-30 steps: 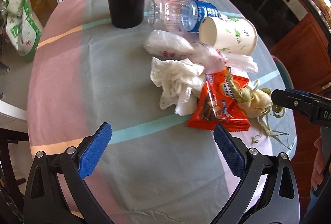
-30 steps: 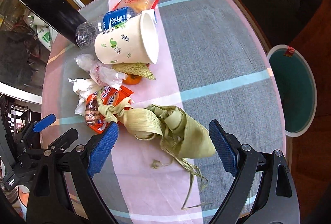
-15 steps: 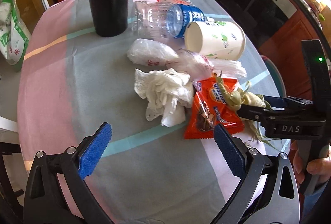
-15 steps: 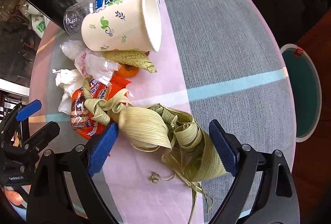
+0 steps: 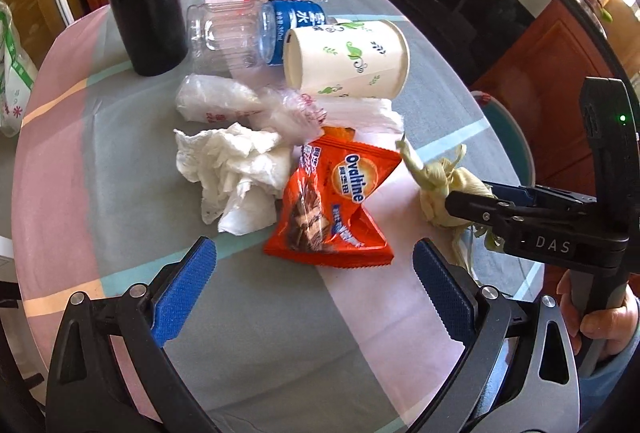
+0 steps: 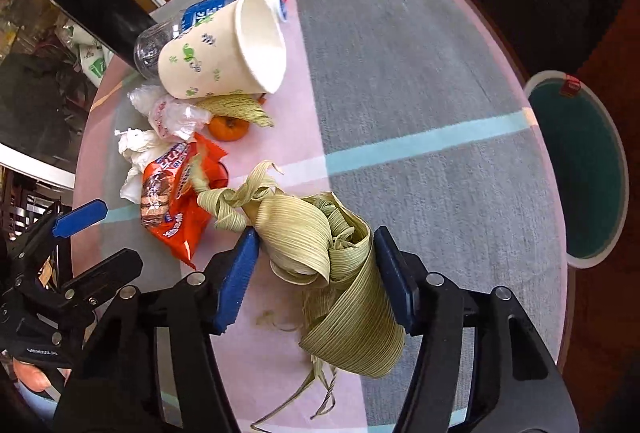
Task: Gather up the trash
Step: 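Grasp the orange Ovaltine bag with the left tool while the right tool grasps the dried husk bundle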
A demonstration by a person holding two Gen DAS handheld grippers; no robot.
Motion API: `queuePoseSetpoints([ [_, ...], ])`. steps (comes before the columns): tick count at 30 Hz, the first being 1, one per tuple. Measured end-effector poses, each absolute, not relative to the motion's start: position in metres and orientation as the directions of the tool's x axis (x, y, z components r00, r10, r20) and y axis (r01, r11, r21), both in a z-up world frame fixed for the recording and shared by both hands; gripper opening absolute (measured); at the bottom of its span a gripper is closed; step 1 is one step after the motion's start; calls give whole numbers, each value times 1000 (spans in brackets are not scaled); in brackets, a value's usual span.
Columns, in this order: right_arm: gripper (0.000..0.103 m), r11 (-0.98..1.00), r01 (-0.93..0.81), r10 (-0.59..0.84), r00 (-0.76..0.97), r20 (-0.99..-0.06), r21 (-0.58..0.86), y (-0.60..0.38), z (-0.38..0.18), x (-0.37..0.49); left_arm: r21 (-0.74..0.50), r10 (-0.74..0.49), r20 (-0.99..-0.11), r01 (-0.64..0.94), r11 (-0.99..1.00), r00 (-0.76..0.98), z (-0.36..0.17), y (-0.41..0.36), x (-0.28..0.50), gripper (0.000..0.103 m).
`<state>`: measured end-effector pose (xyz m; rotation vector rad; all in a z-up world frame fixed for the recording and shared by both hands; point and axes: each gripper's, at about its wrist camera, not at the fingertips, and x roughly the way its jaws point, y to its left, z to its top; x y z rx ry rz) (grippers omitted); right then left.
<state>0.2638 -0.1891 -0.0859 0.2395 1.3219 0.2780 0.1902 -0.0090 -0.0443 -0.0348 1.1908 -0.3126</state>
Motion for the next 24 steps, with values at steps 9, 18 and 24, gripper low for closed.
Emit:
queuePoseSetpoints([
  [9, 63, 926, 22, 361, 235, -903, 376, -238, -96, 251, -144, -211, -936, 241, 960, 281, -73, -45, 193, 59],
  [18, 68, 901, 36, 413, 241, -878, 433, -257, -104, 242, -161, -255, -936, 349, 923, 242, -71, -74, 162, 62],
  [24, 71, 887, 46, 437, 232, -869, 459, -258, -109, 241, -137, -207, -944, 266, 954, 257, -74, -62, 173, 76],
])
